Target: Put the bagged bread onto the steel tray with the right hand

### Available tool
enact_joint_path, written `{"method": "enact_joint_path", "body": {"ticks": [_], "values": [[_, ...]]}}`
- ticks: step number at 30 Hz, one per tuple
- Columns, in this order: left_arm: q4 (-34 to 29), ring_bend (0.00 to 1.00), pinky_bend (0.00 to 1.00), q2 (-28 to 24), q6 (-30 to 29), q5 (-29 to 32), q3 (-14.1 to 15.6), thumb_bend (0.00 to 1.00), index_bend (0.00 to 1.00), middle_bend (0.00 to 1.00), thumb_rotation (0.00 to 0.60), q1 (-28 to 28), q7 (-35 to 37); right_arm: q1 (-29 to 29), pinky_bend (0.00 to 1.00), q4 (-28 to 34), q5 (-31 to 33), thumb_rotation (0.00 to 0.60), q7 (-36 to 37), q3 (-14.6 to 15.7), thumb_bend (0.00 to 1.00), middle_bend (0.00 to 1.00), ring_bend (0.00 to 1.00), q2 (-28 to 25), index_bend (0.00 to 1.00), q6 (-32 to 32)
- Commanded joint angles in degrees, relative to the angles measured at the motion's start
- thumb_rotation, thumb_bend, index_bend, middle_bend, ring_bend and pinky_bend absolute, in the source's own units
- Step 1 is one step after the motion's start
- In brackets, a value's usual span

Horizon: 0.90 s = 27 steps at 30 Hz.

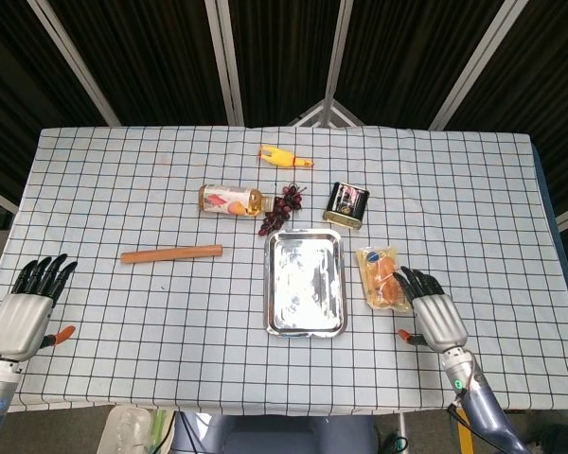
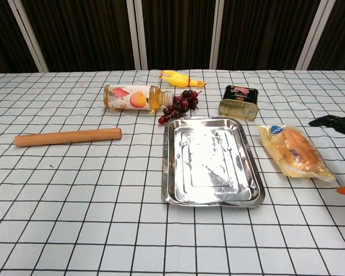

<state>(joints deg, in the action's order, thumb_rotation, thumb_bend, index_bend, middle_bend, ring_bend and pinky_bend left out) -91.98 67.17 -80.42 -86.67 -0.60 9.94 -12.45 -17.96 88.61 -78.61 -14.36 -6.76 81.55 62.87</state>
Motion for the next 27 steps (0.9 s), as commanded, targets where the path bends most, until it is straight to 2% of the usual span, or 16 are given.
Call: {"method": "enact_joint_path", "body": {"ticks": [1,12,15,16,18,20,22,23,27], "values": [[-0.1,0.0,0.04,-0.1,-0.1,-0.2,0.2,0.05,0.0,0.0,0.6,-0.1,0.0,-2.5,0.11,-3.0,3.5,0.6,-2.3,-1.7,0.25,0.0,0.0,2.8,0.0,-3.3],[0.1,0.0,0.04,0.2,0.6,1.0,-0.3,0.05,0.0,0.0,0.6,0.1,-0.6,-7.5,0.12,-9.7,8.4,0.6,-1.7,-3.6,0.25,0.0,0.0,7.4,0.0,-8.9],[-0.1,0.0,0.04,0.2,0.5,1.1,-0.3,0.05,0.0,0.0,0.6,0.0,-0.8,-8.7,0.21,-10.7,8.8,0.6,-0.9,-4.0,0.25,0.0,0.0,8.2,0.0,-9.8],[-0.1,0.0,0.04,0.2,0.5,1.0,-0.3,0.05,0.0,0.0,0.6,0.0,-0.8,-9.0,0.29,-11.0,8.9,0.6,-0.8,-4.1,0.25,0.0,0.0,8.5,0.0,-10.1],[-0.1,0.0,0.04,0.1,0.3,1.0,-0.2,0.05,0.0,0.0,0.6,-0.2,-0.8,-9.7,0.45,-11.7,9.2,0.6,-0.4,-4.4,0.25,0.07,0.04,9.2,0.09,-10.3],[-0.2,0.0,0.04,0.0,0.1,0.9,-0.2,0.05,0.0,0.0,0.6,-0.3,-0.6,-10.1,0.65,-12.3,9.1,0.6,-0.3,-4.6,0.28,0.27,0.22,10.0,0.35,-9.6],[-0.2,0.0,0.04,-0.2,0.0,0.8,-0.1,0.05,0.0,0.0,0.6,-0.3,-0.2,-10.2,0.74,-12.8,8.7,0.6,0.0,-4.6,0.33,0.4,0.35,10.7,0.51,-8.6],[-0.2,0.0,0.04,-0.3,-0.1,0.8,-0.2,0.05,0.0,0.0,0.6,-0.4,-0.1,-10.3,0.76,-12.9,8.4,0.6,0.1,-4.6,0.36,0.44,0.38,10.9,0.56,-8.3],[-0.2,0.0,0.04,-0.5,-0.1,0.9,-0.3,0.05,0.0,0.0,0.6,-0.4,0.5,-10.4,0.81,-13.3,6.6,0.6,-0.7,-4.3,0.39,0.51,0.44,11.9,0.65,-5.5]]}}
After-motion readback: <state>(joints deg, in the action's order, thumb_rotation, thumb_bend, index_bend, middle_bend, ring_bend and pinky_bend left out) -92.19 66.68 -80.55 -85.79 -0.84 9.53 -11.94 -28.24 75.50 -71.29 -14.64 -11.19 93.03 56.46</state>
